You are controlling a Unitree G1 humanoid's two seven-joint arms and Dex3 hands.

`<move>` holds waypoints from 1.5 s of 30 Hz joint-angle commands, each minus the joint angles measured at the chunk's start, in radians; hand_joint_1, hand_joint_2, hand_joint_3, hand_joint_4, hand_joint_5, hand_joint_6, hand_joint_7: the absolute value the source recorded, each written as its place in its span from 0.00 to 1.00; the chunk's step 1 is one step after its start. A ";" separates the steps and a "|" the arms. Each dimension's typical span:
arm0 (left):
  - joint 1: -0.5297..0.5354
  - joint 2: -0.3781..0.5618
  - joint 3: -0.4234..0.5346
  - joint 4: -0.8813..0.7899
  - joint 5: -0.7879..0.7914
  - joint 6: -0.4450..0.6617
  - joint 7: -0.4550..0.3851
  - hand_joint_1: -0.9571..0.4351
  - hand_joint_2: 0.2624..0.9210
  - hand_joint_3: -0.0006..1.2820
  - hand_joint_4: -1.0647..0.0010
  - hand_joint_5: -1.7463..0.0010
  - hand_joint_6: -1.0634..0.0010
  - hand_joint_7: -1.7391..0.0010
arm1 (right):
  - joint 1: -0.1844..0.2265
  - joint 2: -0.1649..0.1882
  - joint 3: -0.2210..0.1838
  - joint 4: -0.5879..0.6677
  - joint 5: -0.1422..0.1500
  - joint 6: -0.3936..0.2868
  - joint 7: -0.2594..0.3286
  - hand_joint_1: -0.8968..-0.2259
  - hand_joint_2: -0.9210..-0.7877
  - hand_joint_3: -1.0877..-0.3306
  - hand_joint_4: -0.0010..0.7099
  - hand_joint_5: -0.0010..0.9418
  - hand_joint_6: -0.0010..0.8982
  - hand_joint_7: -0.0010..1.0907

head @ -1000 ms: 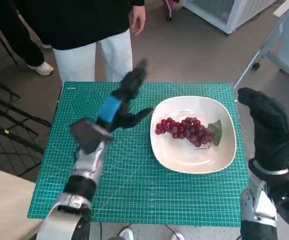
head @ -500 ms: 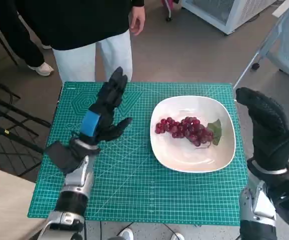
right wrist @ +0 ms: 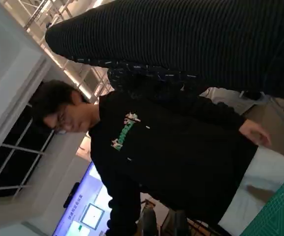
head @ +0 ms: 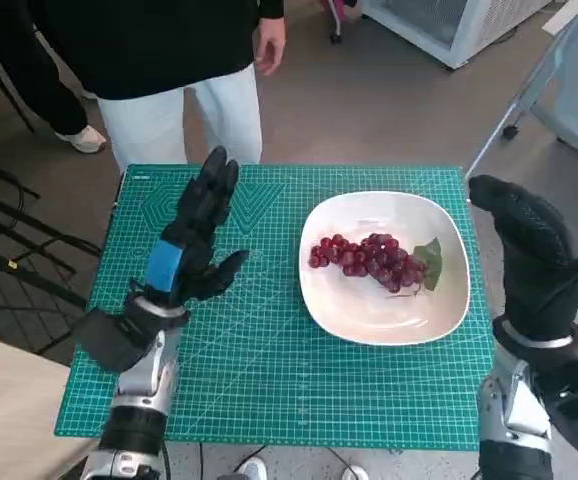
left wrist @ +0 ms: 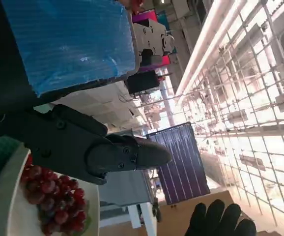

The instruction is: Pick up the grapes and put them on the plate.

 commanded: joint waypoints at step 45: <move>0.076 0.003 0.018 -0.042 -0.104 0.007 -0.061 0.30 1.00 0.23 0.88 0.99 0.80 0.98 | 0.007 -0.009 0.012 0.026 -0.046 0.013 0.002 0.49 0.00 0.49 0.26 0.00 0.00 0.36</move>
